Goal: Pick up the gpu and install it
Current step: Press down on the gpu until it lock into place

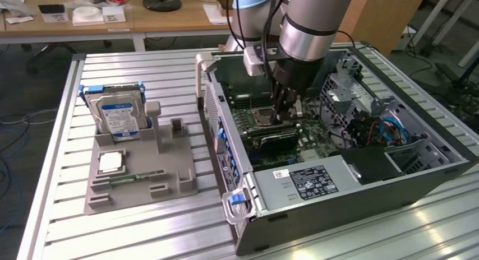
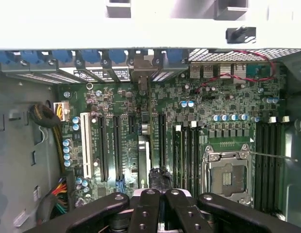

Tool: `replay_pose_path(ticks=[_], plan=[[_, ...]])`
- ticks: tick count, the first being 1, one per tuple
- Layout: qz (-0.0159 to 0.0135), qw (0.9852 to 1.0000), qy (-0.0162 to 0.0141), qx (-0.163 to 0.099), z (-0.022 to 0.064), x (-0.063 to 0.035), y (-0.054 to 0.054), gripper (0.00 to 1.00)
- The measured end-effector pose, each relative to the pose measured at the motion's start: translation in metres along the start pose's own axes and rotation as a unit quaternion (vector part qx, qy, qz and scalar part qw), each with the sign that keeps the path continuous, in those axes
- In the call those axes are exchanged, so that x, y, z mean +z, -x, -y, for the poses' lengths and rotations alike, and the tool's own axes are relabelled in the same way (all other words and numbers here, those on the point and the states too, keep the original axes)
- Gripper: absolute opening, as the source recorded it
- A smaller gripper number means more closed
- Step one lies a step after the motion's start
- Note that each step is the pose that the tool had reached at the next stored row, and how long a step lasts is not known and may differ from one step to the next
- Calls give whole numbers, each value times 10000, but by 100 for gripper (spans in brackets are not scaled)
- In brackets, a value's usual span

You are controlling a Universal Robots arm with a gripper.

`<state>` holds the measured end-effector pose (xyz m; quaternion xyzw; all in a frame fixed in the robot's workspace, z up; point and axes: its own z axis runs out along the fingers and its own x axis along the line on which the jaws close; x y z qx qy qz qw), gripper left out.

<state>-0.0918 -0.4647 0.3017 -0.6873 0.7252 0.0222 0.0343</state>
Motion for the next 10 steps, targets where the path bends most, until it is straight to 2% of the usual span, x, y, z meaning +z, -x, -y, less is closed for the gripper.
replay_pose_path(ticks=[6, 10], plan=[[-1, 10000, 0, 0, 1, -107, 14, 11], [-3, 10000, -1, 0, 1, -127, 18, 11]])
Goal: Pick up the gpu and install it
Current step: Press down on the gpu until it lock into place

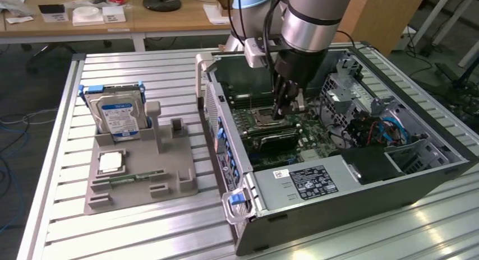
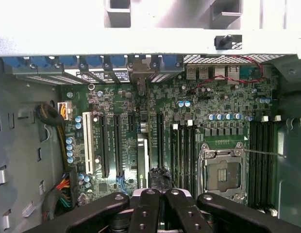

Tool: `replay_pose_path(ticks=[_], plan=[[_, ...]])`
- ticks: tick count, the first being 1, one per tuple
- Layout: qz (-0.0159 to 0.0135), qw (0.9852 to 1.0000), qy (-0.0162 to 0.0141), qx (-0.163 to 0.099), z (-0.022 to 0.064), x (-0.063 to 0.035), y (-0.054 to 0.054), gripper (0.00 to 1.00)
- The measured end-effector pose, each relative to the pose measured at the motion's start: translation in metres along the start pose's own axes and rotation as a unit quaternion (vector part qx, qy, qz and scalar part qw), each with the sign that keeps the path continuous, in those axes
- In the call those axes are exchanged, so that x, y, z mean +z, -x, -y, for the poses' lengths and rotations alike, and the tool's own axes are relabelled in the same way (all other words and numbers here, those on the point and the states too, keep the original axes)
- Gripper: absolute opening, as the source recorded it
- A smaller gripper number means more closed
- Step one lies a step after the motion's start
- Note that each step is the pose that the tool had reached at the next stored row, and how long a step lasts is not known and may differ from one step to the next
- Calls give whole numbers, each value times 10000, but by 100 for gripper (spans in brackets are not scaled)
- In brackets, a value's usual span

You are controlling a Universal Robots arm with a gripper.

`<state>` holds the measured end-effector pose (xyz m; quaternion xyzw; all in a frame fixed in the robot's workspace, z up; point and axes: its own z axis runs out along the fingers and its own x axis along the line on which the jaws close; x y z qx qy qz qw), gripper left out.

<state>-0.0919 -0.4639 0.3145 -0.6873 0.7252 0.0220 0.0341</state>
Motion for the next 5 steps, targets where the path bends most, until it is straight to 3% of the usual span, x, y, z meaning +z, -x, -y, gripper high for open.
replay_pose_path(ticks=[5], plan=[[-1, 10000, 0, 0, 0, -1, 0, 11]])
